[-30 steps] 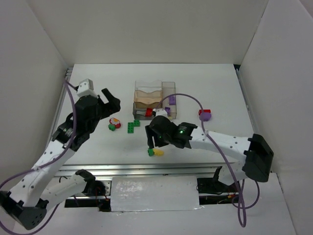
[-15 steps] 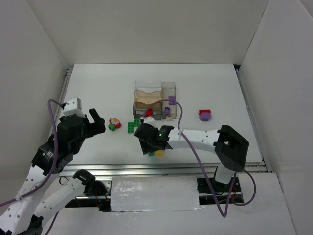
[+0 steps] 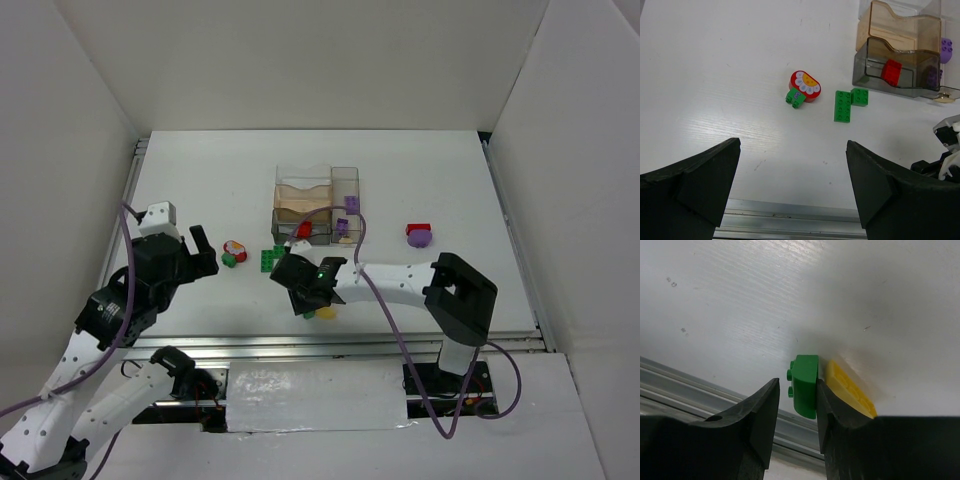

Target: Sort the legos into containers by color

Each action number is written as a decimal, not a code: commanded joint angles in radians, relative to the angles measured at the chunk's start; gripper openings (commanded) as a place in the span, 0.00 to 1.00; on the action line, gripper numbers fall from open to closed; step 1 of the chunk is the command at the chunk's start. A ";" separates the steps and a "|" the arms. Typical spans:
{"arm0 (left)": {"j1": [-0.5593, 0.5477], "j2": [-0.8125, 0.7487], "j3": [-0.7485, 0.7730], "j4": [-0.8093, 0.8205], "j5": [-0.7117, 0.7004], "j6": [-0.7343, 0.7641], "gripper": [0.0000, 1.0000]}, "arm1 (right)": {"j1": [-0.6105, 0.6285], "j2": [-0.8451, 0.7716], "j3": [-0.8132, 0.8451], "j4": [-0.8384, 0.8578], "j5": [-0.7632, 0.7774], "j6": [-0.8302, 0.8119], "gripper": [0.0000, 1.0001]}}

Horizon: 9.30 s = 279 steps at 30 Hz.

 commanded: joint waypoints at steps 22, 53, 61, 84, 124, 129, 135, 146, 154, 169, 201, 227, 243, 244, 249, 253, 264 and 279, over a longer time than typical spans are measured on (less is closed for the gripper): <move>0.006 -0.022 -0.010 0.042 -0.009 0.024 1.00 | -0.217 -0.018 0.286 -0.030 -0.020 -0.157 0.12; 0.081 0.003 -0.025 0.084 0.090 0.065 1.00 | -0.570 0.473 1.016 -0.194 -0.066 -0.257 0.74; 0.103 -0.007 -0.022 0.072 0.060 0.049 1.00 | -0.322 0.201 0.628 -0.059 0.053 -0.188 0.73; 0.113 -0.028 -0.034 0.098 0.119 0.076 0.99 | -0.150 0.437 0.650 -0.039 0.224 -0.019 0.69; 0.116 -0.045 -0.036 0.105 0.135 0.082 1.00 | -0.164 0.177 0.369 0.067 0.102 -0.021 0.23; 0.118 -0.042 -0.037 0.105 0.138 0.082 1.00 | -0.213 0.138 0.381 0.033 0.145 -0.054 0.23; 0.120 -0.028 -0.037 0.107 0.146 0.087 0.99 | -0.335 0.193 0.510 -0.014 0.138 -0.122 0.24; 0.116 0.036 -0.014 0.079 0.245 0.009 1.00 | -0.509 0.466 0.901 -0.160 0.064 -0.229 0.31; 0.112 0.140 -0.135 0.283 0.373 -0.082 0.99 | -0.523 0.532 0.956 -0.166 0.043 -0.237 0.64; -0.009 0.597 -0.050 0.455 0.324 -0.059 0.96 | -0.513 -0.021 0.514 -0.022 0.040 -0.183 0.74; -0.101 1.115 0.093 0.472 0.185 -0.125 0.06 | -0.455 -0.543 -0.008 0.029 0.029 -0.162 0.74; -0.081 1.153 0.518 0.682 0.216 0.454 0.00 | -0.480 -0.563 -0.044 0.027 0.053 -0.179 0.75; 0.060 1.477 0.829 0.589 0.672 0.848 0.00 | -0.484 -0.659 -0.106 0.021 0.047 -0.220 0.75; 0.057 1.489 0.829 0.573 0.682 0.864 0.00 | -0.487 -0.664 -0.109 0.024 0.047 -0.222 0.75; 0.026 1.412 0.691 0.679 0.643 0.912 0.00 | -0.490 -0.667 -0.108 0.023 0.044 -0.228 0.75; 0.021 1.403 0.665 0.697 0.646 0.900 0.03 | -0.492 -0.664 -0.106 0.023 0.030 -0.229 0.75; 0.023 1.308 0.561 0.840 0.528 0.813 1.00 | -0.492 -0.673 -0.108 0.015 0.029 -0.231 0.75; 0.193 0.773 0.233 0.373 0.052 -0.126 1.00 | -0.490 -0.661 -0.136 0.055 -0.039 -0.199 0.77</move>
